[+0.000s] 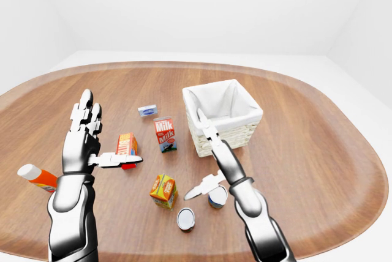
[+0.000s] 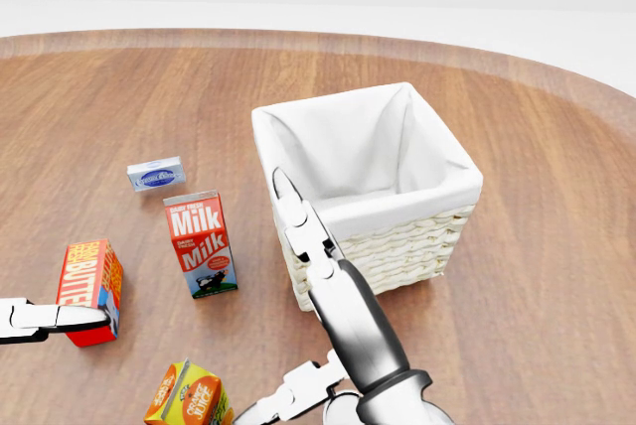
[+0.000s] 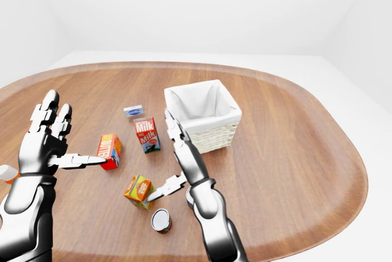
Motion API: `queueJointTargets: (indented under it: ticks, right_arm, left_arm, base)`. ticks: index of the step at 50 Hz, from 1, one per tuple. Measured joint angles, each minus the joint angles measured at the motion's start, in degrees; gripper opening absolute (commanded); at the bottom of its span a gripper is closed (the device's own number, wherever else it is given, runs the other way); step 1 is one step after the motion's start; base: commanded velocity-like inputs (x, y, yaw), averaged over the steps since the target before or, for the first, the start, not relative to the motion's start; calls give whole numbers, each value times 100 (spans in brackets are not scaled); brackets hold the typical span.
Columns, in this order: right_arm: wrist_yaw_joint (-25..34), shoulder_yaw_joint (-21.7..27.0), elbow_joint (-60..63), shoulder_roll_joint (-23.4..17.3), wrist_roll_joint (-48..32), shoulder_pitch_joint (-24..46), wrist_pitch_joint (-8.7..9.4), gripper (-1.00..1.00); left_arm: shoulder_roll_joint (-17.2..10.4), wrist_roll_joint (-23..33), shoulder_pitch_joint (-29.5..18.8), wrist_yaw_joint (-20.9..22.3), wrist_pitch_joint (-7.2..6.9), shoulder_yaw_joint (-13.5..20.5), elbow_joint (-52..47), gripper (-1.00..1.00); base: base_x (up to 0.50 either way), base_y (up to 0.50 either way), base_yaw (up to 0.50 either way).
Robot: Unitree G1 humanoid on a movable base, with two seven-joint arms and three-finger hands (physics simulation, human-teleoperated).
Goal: Pick up the orange juice, and put it in the basket.
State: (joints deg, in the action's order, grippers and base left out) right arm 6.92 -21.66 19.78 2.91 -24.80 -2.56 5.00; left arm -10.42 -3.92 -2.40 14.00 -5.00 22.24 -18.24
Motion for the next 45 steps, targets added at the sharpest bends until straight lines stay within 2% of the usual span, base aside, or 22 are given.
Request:
queueJointTargets:
  ticks: [45]
  right_arm:
    - [86, -547, -596, 199, -271, 70, 0, 100]
  left_arm:
    - [0, 1, 0, 0, 0, 0, 0, 100]
  base:
    - [0, 0, 0]
